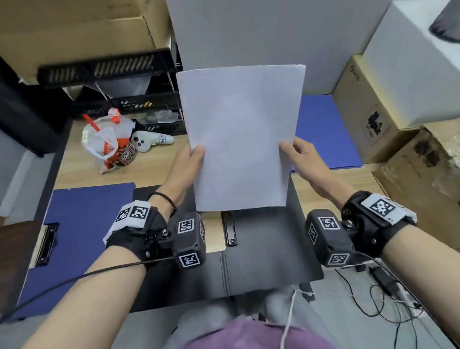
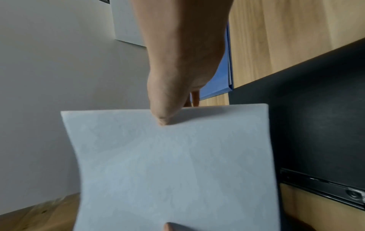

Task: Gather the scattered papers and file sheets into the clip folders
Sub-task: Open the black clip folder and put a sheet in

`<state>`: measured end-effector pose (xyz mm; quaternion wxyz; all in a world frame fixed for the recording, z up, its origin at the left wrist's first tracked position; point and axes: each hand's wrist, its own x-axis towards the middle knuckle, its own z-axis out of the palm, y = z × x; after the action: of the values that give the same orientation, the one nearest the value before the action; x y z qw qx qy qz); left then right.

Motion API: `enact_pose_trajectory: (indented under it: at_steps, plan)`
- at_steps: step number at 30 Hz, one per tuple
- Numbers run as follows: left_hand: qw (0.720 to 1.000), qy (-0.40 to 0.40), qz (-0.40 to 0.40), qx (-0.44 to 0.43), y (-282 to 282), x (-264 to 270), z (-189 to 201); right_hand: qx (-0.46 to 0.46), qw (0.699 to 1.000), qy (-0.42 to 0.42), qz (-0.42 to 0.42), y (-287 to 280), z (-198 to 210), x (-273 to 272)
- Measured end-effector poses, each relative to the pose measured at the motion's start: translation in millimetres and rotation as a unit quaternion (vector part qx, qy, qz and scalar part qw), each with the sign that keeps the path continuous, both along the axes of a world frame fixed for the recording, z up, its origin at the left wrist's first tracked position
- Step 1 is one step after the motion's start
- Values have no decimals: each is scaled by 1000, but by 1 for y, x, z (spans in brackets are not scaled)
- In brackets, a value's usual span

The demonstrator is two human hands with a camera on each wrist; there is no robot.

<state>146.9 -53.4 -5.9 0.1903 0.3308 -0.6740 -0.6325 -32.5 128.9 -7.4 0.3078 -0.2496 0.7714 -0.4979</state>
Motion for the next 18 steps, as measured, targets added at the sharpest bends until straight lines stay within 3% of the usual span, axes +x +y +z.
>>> enact_pose_trajectory:
  at_steps: [5, 8, 13, 18]
  plan:
    - [996, -40, 10, 76, 7, 3, -8, 44, 993, -90, 69, 14, -7, -3]
    - [988, -111, -6, 110, 18, 8, -26, 80, 989, -108, 55, 30, -28, -3]
    - [961, -223, 47, 154, 38, 12, -76, 151, 979, -132, 16, 75, -64, -16]
    - [933, -319, 48, 158, 67, 15, -120, 203, 970, -131, 29, 109, -88, -31]
